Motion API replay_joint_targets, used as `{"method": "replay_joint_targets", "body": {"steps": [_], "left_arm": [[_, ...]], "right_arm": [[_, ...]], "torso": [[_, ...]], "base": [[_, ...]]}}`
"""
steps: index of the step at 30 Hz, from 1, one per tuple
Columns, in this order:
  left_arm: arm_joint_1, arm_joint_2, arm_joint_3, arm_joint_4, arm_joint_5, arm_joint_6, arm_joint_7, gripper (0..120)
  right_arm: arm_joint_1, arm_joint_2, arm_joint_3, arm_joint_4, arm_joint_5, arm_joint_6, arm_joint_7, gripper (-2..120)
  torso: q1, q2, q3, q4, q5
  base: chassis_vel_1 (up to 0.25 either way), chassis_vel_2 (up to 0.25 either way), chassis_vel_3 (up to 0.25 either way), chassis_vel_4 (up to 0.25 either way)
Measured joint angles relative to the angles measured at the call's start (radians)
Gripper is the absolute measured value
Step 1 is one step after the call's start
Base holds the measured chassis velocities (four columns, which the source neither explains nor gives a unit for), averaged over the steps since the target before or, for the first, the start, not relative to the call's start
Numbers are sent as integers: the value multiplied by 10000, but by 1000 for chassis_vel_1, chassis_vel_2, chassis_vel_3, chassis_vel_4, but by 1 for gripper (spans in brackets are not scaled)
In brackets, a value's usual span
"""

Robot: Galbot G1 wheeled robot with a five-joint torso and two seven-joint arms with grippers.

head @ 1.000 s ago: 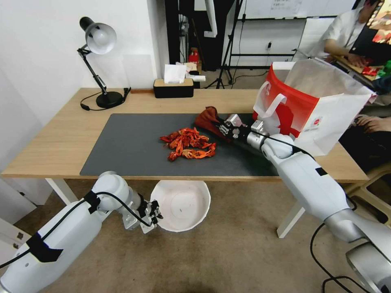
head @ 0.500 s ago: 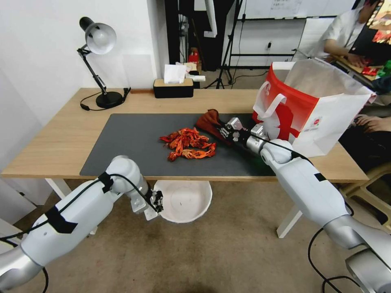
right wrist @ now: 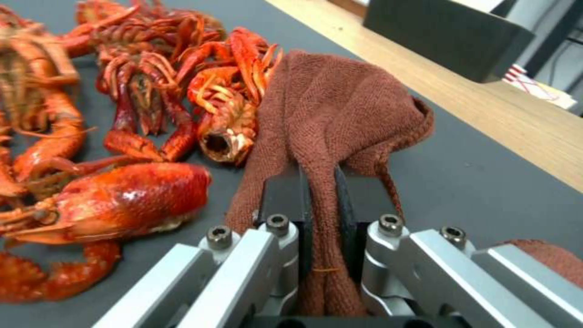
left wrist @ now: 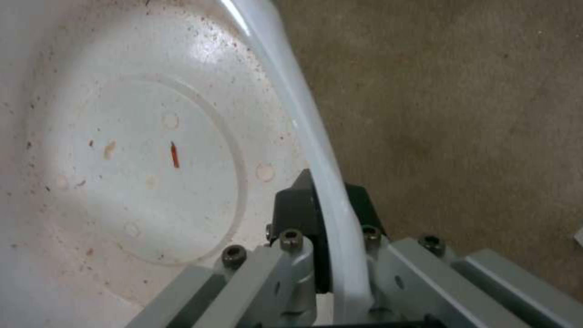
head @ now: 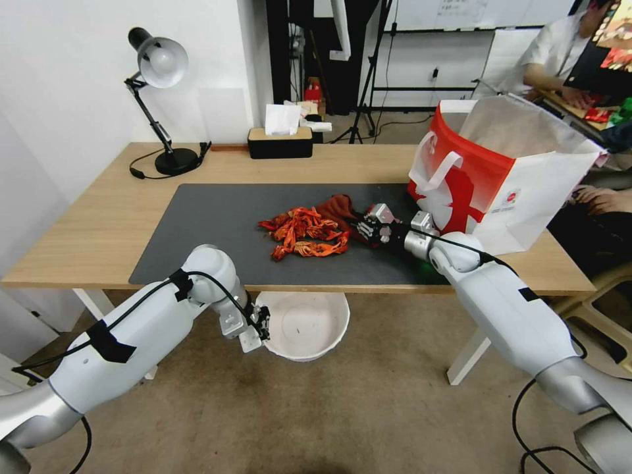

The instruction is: Sweep shrimp from table into container with towel, then put container into takeout bag.

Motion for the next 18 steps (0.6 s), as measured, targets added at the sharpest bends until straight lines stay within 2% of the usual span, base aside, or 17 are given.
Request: {"method": "replay_joint_targets", "body": {"steps": [6, 18], "left_arm": [[-3, 140, -36, 6, -119, -17, -24, 0], [-99, 156, 6, 78, -259, -23, -45, 0]], "right_arm": [[0, -283, -128, 173, 66, 67, -604, 7], [-473, -1015, -315, 1052, 455, 109, -1111, 7]], "torso": [[0, 0, 0, 1, 0], [0, 1, -1, 2, 1]], "base": [[0, 0, 0, 0], [0, 0, 0, 0]]}}
